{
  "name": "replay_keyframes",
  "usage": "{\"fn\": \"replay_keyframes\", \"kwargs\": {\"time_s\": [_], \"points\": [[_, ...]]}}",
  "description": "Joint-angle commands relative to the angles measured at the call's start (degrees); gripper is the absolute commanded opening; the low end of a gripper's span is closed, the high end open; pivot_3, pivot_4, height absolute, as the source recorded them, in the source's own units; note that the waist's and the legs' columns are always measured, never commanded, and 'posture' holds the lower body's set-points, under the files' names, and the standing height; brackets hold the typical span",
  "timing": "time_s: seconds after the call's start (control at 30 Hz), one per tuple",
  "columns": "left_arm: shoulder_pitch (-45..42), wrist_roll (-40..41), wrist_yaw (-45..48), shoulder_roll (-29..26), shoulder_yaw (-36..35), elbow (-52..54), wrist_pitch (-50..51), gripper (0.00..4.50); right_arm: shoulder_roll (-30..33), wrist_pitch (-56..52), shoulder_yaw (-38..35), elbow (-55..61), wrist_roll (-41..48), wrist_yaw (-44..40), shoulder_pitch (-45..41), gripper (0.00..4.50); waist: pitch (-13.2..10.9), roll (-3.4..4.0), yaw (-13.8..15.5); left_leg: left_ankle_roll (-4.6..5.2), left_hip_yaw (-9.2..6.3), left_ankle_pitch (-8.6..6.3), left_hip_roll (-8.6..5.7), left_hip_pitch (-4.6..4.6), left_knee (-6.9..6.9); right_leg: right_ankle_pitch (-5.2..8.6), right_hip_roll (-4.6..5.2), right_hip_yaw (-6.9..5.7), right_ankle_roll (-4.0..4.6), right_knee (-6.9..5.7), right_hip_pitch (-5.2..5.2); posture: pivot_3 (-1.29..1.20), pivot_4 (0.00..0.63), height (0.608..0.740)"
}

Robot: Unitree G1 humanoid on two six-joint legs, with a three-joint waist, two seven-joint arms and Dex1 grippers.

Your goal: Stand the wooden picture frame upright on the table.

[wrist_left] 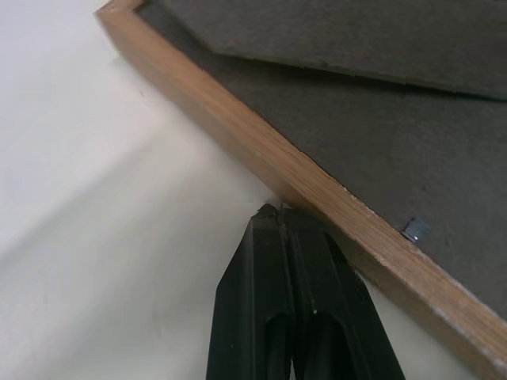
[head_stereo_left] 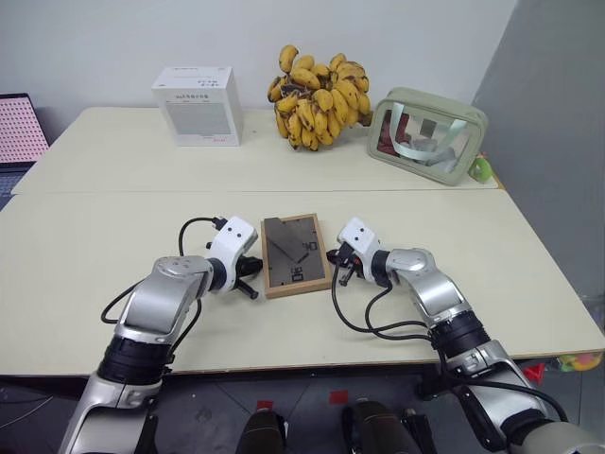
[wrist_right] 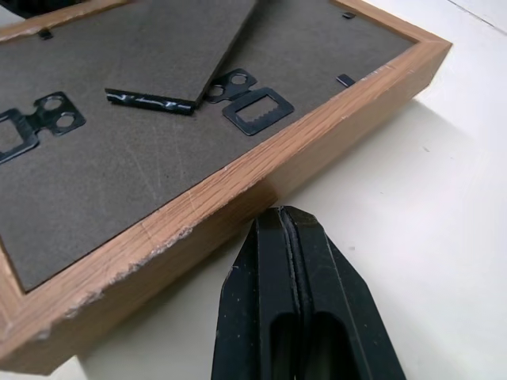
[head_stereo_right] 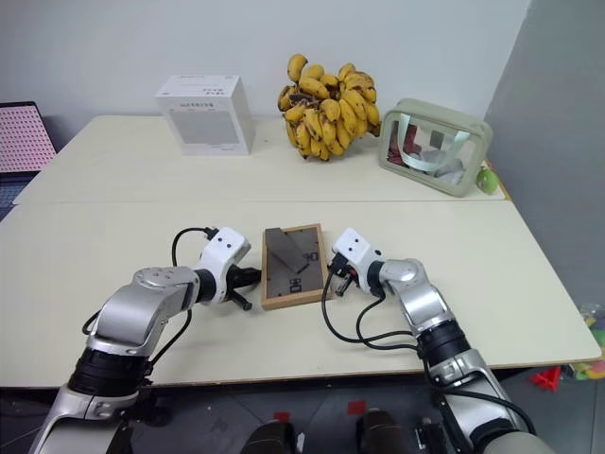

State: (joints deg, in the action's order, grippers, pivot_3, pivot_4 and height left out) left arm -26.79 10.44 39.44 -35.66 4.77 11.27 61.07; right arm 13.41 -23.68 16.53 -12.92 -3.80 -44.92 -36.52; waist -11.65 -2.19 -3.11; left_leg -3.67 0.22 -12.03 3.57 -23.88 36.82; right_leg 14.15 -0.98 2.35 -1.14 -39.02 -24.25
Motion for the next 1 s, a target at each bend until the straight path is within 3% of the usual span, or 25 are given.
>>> {"fn": "replay_keyframes", "kwargs": {"time_s": [0.03, 0.17, 0.27, 0.33, 0.43, 0.5, 0.67, 0.83, 1.0], "points": [[0.41, 2.94, 4.20, -4.12, 1.97, 6.61, 1.13, 0.02, 4.85, -0.76, 2.68, 7.26, -1.58, -3.00, 1.96, 0.00, 0.00, 0.00, 0.22, 0.00, 0.01, 0.00, 0.00, 0.00, 0.01, 0.00, 0.00, 0.00, 0.00, 0.01, 0.00, 0.00, 0.150, 0.740], [0.40, 3.17, 6.04, -8.65, 0.07, 3.09, -1.55, 0.02, 11.07, 0.12, 1.48, 8.79, -2.23, -4.10, 4.25, 0.00, 0.00, -0.01, 0.56, 0.00, 0.04, 0.00, -0.02, -0.01, 0.02, 0.01, 0.02, 0.02, 0.00, 0.05, 0.00, 0.00, 0.150, 0.740], [0.23, 8.45, 9.91, -10.59, -4.27, 3.64, 0.93, 0.02, 13.46, 0.81, -0.25, 8.47, -0.86, -4.21, 5.32, 0.00, 0.00, -0.01, 0.61, 0.00, 0.02, 0.00, -0.01, 0.00, 0.02, 0.01, 0.02, 0.00, 0.01, 0.04, 0.00, 0.00, 0.150, 0.740], [0.39, 13.54, 13.24, -11.74, -7.19, 3.51, 4.98, 0.39, 12.58, 0.21, -1.28, 7.82, 0.52, -3.49, 4.86, 0.00, 0.01, -0.02, 0.59, 0.00, 0.03, 0.00, 0.00, 0.01, 0.03, 0.02, 0.02, -0.01, 0.02, 0.04, 0.00, 0.00, 0.150, 0.740], [-4.94, 22.47, 13.97, -7.46, -16.87, -2.95, 25.23, 0.94, 10.55, 1.50, -1.64, 5.93, 0.81, -1.96, 3.24, 0.00, 0.01, -0.02, 0.45, 0.01, 0.03, 0.00, 0.00, 0.02, 0.03, 0.02, 0.01, -0.01, 0.02, 0.03, 0.00, 0.00, 0.150, 0.740], [-6.94, 26.89, 13.30, -7.19, -19.50, -8.72, 31.13, 1.40, 9.43, 2.39, -1.24, 4.39, 0.66, -1.42, 2.13, 0.00, 0.01, -0.02, 0.14, 0.01, -0.02, 0.00, 0.01, 0.01, 0.08, 0.02, -0.04, -0.04, 0.01, 0.00, 0.02, 0.00, 0.150, 0.740], [-9.03, 35.09, 7.94, -7.94, -19.61, -18.42, 31.43, 2.37, 7.24, 4.10, -0.13, 1.26, -0.04, -0.43, 0.37, 0.00, 0.01, -0.02, -0.10, 0.01, -0.04, 0.00, 0.01, 0.01, 0.05, 0.01, -0.03, -0.03, 0.00, 0.02, 0.02, 0.00, 0.150, 0.740], [-6.91, 41.28, 1.49, -6.03, -19.90, -18.85, 31.43, 3.48, 4.84, 4.98, 0.88, -1.02, -0.67, 1.19, -0.54, 0.00, 0.01, -0.02, -0.06, 0.01, -0.05, 0.00, 0.03, -0.01, 0.02, 0.01, 0.00, -0.03, 0.01, 0.02, 0.00, 0.00, 0.150, 0.740], [-3.23, 40.30, -3.55, -1.50, -22.49, -19.57, 30.95, 4.38, 1.68, 4.37, 1.90, -1.71, -1.04, 2.53, -0.99, 0.00, 0.02, -0.04, -0.02, 0.01, -0.05, 0.00, 0.02, 0.00, 0.07, 0.01, 0.02, -0.04, 0.00, -0.01, 0.02, 0.00, 0.150, 0.740]]}}
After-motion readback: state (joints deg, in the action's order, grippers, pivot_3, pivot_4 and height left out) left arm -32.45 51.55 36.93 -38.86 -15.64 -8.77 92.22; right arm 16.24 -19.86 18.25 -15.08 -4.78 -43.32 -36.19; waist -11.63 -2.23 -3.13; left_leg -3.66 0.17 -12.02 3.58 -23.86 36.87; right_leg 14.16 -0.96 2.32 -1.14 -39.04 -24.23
